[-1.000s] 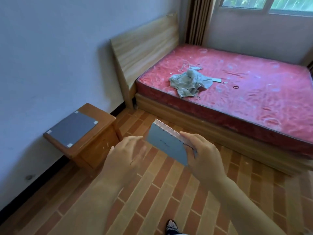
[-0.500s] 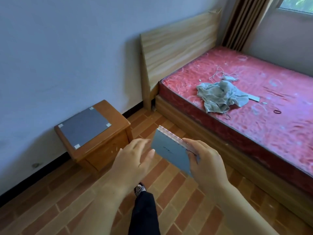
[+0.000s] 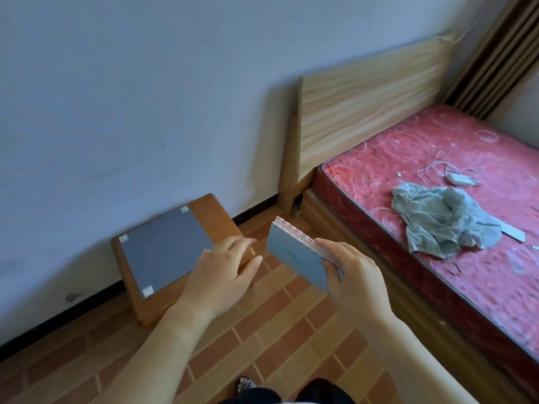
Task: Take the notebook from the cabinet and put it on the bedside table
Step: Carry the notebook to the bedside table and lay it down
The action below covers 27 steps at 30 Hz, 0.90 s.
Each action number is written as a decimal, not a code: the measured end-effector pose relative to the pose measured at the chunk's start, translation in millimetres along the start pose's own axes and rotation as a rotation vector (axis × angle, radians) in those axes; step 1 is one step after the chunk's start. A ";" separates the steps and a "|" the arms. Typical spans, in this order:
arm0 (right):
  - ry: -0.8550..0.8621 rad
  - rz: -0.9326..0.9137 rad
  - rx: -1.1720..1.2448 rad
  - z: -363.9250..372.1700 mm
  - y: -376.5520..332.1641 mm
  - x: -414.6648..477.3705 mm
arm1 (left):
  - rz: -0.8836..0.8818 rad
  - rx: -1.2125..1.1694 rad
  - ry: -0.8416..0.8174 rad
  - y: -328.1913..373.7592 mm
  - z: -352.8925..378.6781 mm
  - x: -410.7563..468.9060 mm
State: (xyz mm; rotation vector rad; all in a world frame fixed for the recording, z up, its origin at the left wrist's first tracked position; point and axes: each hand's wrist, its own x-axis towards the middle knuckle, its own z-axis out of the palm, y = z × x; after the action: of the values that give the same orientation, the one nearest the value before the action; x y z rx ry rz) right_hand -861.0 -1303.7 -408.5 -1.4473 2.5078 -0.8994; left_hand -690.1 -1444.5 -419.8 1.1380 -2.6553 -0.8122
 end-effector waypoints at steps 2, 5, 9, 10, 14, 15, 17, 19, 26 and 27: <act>-0.041 -0.025 0.007 15.2 -6.7 25.1 | -0.043 -0.008 0.003 -15.3 -4.1 10.8; -0.135 -0.098 0.019 43.6 -21.4 66.2 | -0.142 -0.019 0.021 -43.3 -14.2 22.4; -0.276 -0.211 0.075 90.1 -44.1 121.7 | -0.294 -0.019 0.058 -85.7 -26.7 35.6; -0.309 -0.235 0.087 102.4 -49.1 135.9 | -0.334 -0.022 0.071 -96.0 -29.3 41.1; -0.407 -0.338 0.138 144.3 -65.6 196.9 | -0.482 -0.041 0.119 -126.9 -40.7 75.6; -0.431 -0.353 0.144 152.0 -69.4 213.9 | -0.507 -0.047 0.130 -131.6 -44.7 87.0; -0.459 -0.366 0.141 165.4 -75.2 247.5 | -0.544 -0.061 0.127 -140.3 -53.1 109.2; -0.473 -0.388 0.147 178.2 -78.6 279.5 | -0.573 -0.064 0.119 -151.3 -60.5 132.3; -0.540 -0.379 0.093 235.9 -74.7 360.2 | -0.637 -0.055 0.073 -194.8 -66.4 200.7; -0.548 -0.374 0.080 245.5 -72.5 366.9 | -0.640 -0.052 0.059 -201.8 -64.9 209.0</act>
State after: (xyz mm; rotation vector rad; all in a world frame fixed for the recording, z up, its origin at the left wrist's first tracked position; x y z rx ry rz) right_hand -912.8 -1738.6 -499.9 -1.8610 1.8253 -0.5318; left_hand -688.9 -1734.1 -488.6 1.9960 -2.2049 -0.9011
